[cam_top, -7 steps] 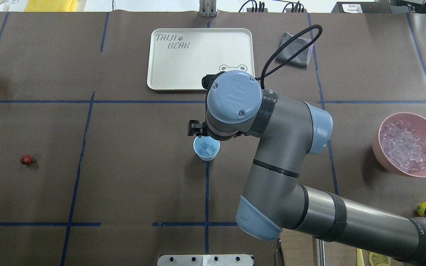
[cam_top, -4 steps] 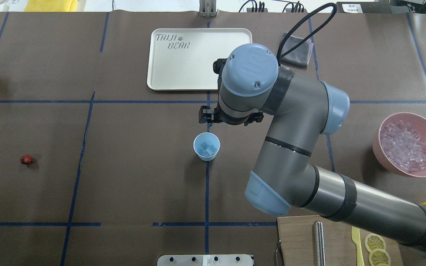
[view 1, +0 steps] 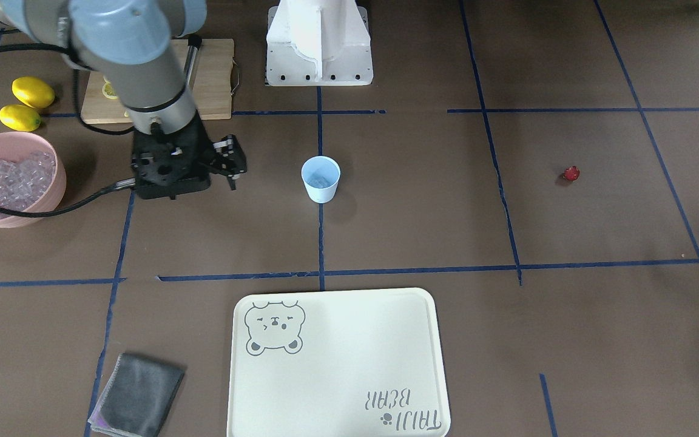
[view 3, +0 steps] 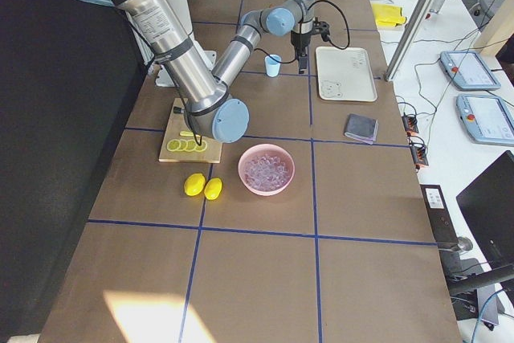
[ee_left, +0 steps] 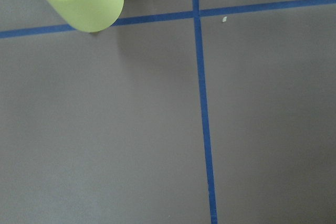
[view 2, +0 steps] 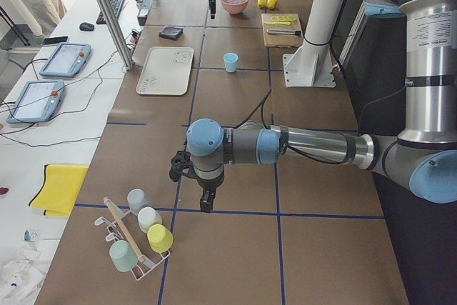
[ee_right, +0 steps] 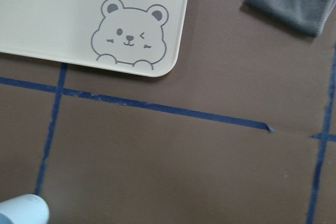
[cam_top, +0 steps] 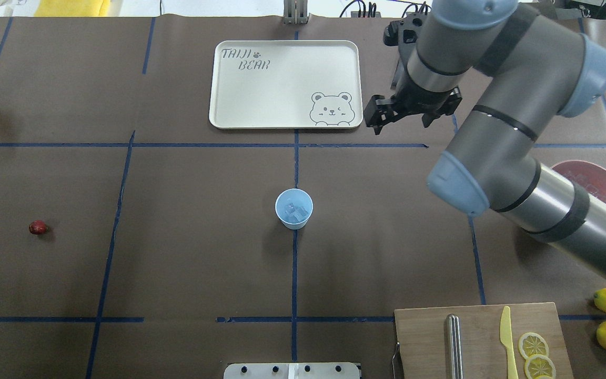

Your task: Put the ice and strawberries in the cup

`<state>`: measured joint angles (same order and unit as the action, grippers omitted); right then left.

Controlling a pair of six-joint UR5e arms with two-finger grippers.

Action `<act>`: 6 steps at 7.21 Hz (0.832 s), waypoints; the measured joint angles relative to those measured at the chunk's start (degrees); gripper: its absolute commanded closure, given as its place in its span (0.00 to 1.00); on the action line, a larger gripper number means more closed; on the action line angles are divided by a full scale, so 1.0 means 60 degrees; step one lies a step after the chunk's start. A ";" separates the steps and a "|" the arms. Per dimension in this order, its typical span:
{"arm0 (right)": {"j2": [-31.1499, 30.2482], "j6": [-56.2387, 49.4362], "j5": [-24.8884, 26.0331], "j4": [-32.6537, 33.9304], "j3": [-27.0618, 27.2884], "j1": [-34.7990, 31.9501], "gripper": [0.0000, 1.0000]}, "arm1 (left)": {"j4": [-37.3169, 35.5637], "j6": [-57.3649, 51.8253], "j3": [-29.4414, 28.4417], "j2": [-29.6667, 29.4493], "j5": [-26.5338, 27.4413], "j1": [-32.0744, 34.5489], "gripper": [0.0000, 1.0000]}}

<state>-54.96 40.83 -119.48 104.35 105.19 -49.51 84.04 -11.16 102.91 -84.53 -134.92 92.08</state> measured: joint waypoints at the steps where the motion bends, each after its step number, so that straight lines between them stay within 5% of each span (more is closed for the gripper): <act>1: -0.0667 -0.1428 -0.0519 0.0007 0.0144 -0.0843 0.00 | 0.0281 0.0019 0.0018 -0.0194 -0.0017 -0.0018 0.00; 6: -0.4209 -0.8196 -0.1848 0.0029 0.0165 -0.4984 0.00 | 0.0513 0.2405 0.0428 -0.0655 -0.0713 -0.0729 0.00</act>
<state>-80.21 -8.34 -130.57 104.52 106.18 -79.42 87.12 3.27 105.48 -88.46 -139.20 87.71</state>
